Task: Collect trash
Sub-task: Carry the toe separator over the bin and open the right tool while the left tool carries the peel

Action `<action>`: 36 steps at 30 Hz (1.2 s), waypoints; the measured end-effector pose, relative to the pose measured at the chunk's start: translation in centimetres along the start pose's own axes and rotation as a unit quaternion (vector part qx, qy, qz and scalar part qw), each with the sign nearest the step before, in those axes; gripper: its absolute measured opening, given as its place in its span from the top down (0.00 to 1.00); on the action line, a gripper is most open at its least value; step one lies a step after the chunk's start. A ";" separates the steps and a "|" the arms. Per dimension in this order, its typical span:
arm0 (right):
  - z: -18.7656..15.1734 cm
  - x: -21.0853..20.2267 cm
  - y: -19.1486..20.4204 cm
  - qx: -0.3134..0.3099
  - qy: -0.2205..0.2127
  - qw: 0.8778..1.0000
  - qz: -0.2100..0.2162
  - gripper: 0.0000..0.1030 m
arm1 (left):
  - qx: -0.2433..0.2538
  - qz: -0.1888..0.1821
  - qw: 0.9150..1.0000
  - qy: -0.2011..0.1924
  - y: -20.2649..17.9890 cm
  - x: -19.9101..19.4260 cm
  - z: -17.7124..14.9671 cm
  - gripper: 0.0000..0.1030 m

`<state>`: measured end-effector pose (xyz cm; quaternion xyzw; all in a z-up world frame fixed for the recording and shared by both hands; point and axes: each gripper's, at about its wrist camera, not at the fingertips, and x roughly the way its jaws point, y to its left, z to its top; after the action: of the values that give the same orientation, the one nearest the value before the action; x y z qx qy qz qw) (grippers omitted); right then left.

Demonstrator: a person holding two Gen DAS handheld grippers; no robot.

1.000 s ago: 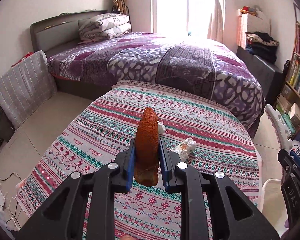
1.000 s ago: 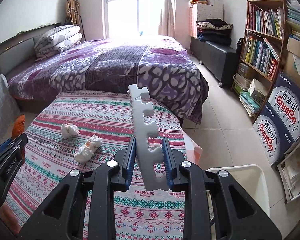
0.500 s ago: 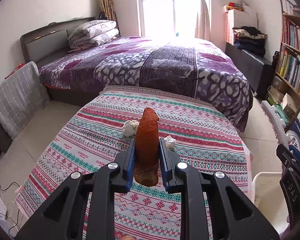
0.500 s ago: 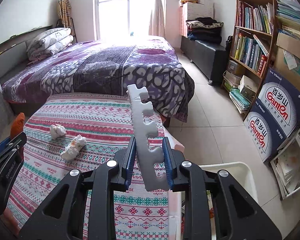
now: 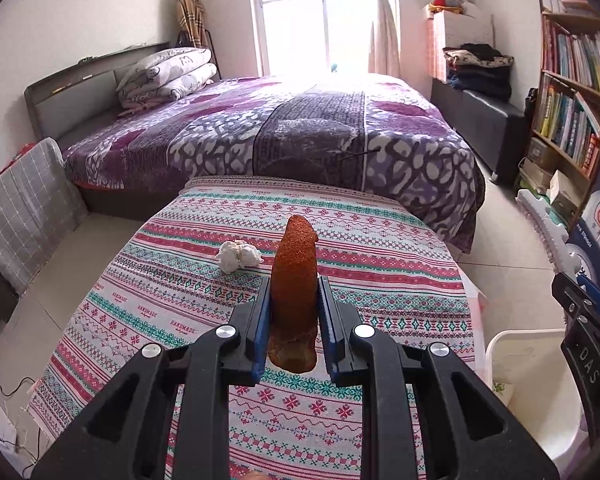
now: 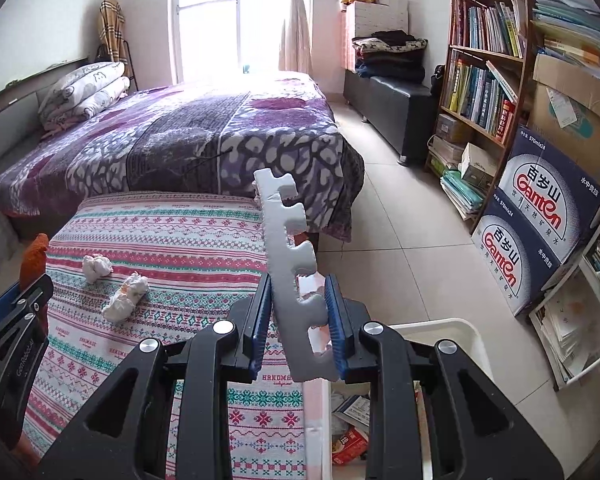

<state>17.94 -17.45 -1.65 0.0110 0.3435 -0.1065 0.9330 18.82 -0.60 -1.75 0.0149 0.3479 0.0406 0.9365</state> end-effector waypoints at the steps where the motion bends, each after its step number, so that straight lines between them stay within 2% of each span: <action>1: 0.0 0.0 -0.2 0.001 0.000 1.000 -0.002 0.75 | 0.002 -0.001 1.000 -0.001 -0.2 -0.1 -0.1 0.78; 19: -0.5 -0.1 -4.2 0.017 0.008 0.999 -0.034 0.75 | 0.042 -0.029 0.999 -0.006 -4.6 -1.0 -0.9 0.78; 36: -1.7 0.3 -9.9 0.049 0.047 0.994 -0.086 0.74 | 0.089 -0.070 0.994 0.001 -10.2 -1.8 -2.6 0.78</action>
<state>15.08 -26.99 -2.63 0.0321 0.3806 -0.2026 0.9017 16.49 -10.95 -3.11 0.0734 0.3512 -0.0557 0.9318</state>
